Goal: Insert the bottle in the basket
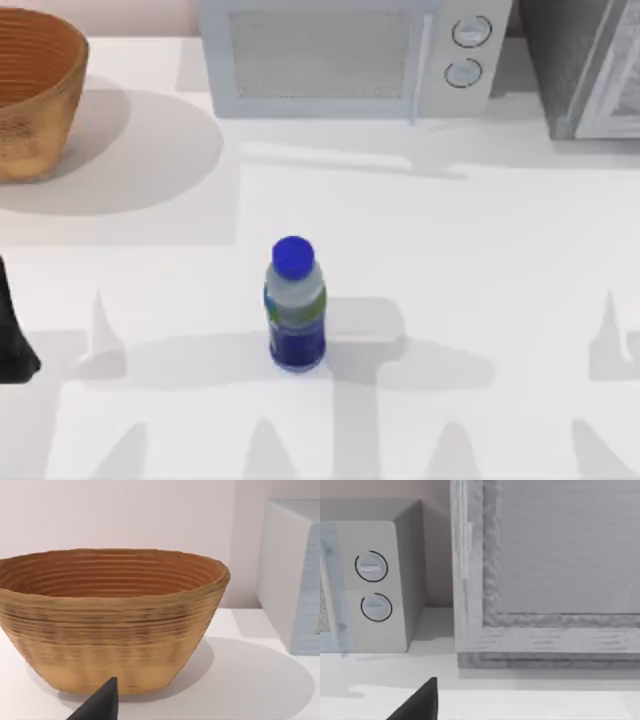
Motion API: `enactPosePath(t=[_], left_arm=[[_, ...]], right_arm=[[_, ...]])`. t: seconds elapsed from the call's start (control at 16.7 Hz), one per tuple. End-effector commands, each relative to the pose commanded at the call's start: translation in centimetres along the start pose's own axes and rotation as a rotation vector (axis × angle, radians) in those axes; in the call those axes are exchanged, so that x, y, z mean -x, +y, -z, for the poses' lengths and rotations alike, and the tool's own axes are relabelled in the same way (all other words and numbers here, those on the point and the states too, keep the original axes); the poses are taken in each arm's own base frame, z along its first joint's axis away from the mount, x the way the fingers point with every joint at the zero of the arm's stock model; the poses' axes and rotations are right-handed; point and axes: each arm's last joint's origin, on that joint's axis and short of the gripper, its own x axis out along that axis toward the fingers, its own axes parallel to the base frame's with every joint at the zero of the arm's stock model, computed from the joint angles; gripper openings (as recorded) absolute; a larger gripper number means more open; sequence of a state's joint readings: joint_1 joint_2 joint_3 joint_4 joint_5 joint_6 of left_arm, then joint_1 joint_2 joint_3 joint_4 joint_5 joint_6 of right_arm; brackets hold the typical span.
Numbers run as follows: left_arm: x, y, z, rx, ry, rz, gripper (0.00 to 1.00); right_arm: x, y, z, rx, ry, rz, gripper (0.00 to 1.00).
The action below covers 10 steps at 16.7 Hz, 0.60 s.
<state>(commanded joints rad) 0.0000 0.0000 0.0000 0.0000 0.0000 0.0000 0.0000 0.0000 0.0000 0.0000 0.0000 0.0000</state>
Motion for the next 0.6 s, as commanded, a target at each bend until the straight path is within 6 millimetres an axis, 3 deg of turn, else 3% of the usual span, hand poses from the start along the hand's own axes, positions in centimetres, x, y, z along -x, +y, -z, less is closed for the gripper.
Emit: enactPosePath(t=[0.3,0.6], left_arm=[[-0.3,-0.4,-0.3,0.000,-0.003,0.045,1.00],[-2.2,-2.0,-0.6,-0.002,0.011,0.199,1.00]], right_arm=[[0.0,0.0,0.0,0.000,0.000,0.000,1.00],[0.0,0.0,0.0,0.000,0.000,0.000,1.00]])
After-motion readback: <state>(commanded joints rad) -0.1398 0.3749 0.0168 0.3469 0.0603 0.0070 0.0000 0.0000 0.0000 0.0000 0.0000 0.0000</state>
